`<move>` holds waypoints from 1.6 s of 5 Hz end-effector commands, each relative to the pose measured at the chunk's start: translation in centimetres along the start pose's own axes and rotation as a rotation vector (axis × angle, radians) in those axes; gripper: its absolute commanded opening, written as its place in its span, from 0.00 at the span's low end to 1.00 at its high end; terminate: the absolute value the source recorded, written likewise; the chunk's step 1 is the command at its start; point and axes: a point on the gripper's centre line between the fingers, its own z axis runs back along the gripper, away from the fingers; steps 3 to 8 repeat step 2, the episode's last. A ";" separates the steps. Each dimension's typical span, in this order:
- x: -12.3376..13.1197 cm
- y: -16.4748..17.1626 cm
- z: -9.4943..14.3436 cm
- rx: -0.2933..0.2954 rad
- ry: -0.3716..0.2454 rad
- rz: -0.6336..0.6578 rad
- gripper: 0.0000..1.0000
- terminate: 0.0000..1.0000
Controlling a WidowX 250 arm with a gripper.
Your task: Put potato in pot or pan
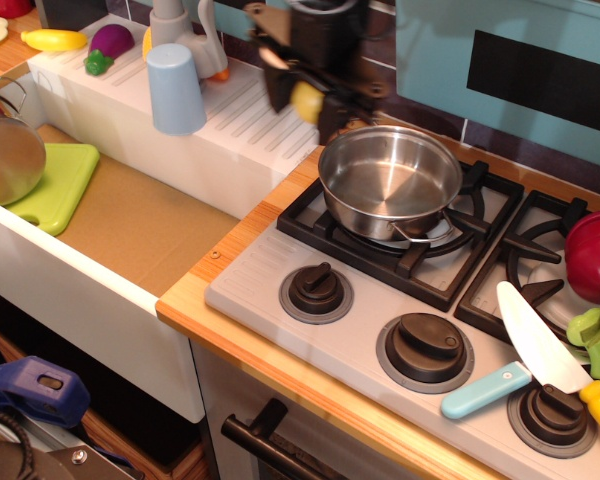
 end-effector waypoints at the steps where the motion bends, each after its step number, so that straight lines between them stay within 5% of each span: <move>1: 1.9 -2.1 2.8 -0.014 -0.053 0.063 0.00 0.00; 2: 2.2 -3.3 2.7 -0.035 -0.062 0.069 1.00 1.00; 8: 2.2 -3.3 2.7 -0.035 -0.062 0.069 1.00 1.00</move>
